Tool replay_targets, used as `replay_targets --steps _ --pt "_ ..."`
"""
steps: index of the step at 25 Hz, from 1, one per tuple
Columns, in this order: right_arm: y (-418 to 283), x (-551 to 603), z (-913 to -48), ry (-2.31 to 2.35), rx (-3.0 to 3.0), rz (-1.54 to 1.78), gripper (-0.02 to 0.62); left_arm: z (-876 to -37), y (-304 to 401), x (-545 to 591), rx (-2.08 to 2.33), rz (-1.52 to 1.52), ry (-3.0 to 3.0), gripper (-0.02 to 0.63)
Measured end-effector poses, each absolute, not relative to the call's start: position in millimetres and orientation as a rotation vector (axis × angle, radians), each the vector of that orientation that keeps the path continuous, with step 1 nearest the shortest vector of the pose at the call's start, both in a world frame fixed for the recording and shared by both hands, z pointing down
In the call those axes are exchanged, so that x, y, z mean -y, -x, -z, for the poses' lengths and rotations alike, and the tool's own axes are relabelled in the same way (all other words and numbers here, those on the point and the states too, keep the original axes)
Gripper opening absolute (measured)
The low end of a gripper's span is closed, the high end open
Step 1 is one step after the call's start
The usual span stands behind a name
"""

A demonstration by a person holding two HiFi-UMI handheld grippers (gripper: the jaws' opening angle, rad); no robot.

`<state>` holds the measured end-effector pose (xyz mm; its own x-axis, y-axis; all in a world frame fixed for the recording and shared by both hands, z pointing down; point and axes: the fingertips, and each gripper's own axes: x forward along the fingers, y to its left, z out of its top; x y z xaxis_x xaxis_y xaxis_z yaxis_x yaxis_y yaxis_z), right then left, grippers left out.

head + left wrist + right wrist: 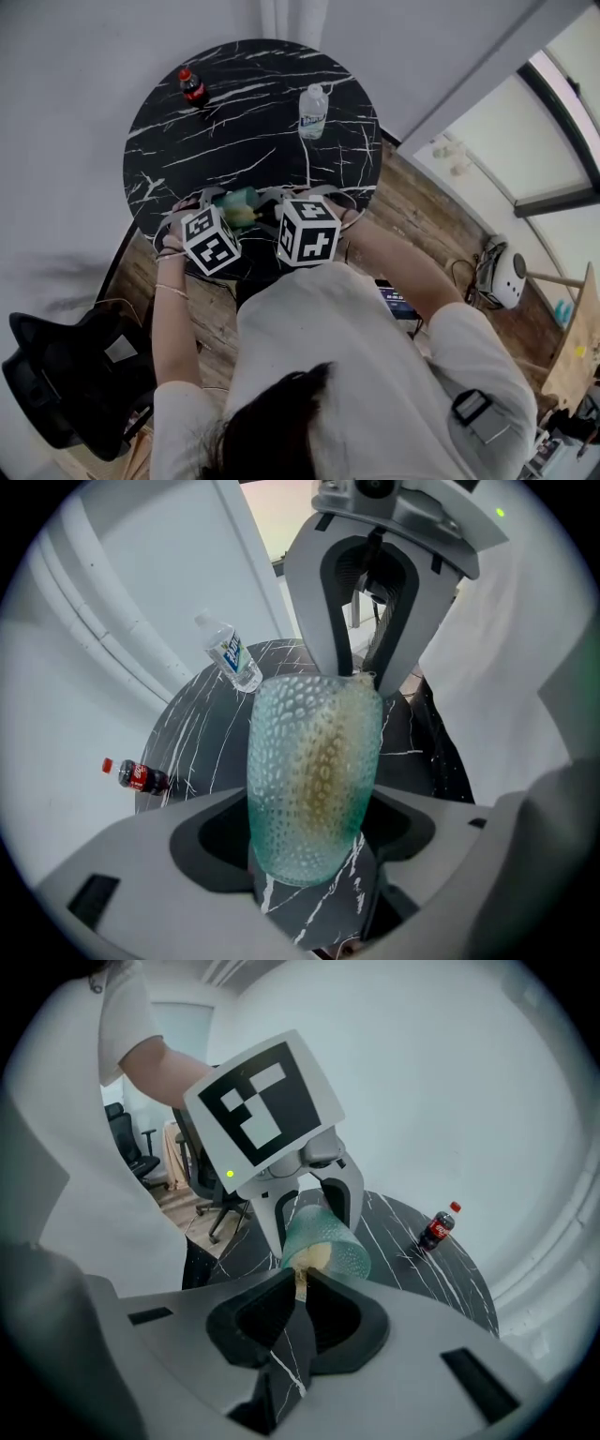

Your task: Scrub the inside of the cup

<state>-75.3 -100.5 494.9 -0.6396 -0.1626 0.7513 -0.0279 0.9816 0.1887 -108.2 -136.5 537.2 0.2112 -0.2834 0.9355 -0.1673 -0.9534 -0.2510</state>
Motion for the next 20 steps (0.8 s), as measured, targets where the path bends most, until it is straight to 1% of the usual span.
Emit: replay_targets --steps 6,20 --pt "78.3 106.7 -484.2 -0.229 2.361 0.022 0.054 -537.1 107.5 134.8 -0.47 1.851 2.383 0.342" --pt "74.2 135.0 -477.9 -0.43 2.395 -0.093 0.044 -539.3 100.1 138.5 -0.52 1.822 2.423 0.342"
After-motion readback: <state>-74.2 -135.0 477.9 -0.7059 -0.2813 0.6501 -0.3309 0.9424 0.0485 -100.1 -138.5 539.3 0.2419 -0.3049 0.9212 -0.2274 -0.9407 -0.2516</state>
